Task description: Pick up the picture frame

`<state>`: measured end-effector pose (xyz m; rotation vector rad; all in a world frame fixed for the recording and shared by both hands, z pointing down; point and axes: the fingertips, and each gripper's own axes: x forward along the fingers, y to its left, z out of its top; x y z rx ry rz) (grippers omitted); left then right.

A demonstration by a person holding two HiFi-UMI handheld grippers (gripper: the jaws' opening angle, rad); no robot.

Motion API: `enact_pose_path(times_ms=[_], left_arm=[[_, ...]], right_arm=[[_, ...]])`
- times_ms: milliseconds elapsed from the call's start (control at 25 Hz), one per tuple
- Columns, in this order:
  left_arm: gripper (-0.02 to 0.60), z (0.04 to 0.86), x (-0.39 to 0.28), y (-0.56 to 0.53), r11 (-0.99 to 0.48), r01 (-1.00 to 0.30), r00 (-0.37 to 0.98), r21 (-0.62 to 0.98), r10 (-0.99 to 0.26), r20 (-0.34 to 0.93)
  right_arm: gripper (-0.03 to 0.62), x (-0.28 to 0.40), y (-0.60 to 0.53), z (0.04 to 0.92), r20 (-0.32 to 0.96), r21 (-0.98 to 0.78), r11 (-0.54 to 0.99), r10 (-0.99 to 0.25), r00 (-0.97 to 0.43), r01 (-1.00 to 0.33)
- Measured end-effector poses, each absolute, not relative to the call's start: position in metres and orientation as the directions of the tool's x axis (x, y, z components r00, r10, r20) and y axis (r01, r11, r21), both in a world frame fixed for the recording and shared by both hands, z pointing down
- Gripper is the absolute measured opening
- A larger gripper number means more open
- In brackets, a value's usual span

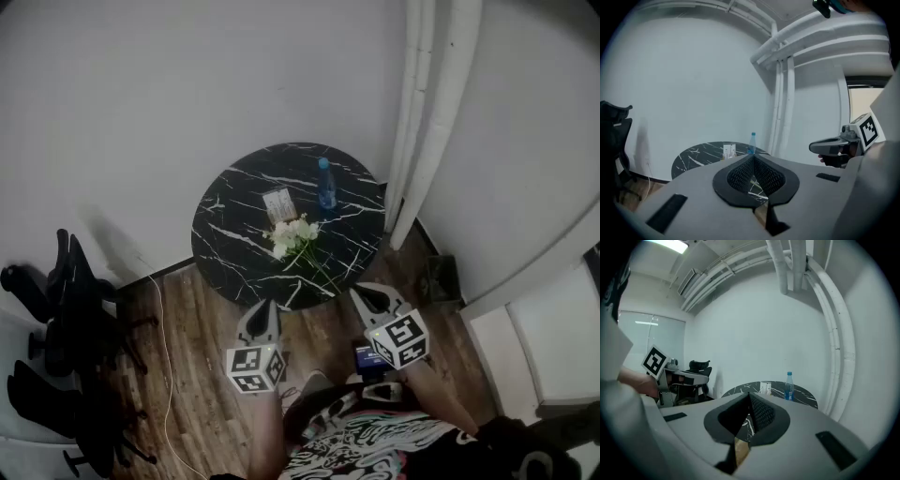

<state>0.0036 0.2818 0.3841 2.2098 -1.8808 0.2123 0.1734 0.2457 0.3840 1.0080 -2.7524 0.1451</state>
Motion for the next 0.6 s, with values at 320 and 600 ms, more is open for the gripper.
enact_pose_path(times_ms=[320,600], left_arm=[[0.014,0.386,0.003,0.282,-0.14,-0.983,0.165,0.116,-0.956,0.244],[0.014,0.388,0.007,0.274,-0.137,-0.983,0.164,0.123,-0.956,0.244]], right_arm=[[0.017,0.183,0.245,0.393,0.245,-0.017,0.758,-0.629,-0.738,-0.652],[0.018,0.187,0.235,0.39,0.213,-0.095,0.743,-0.635,-0.743,-0.662]])
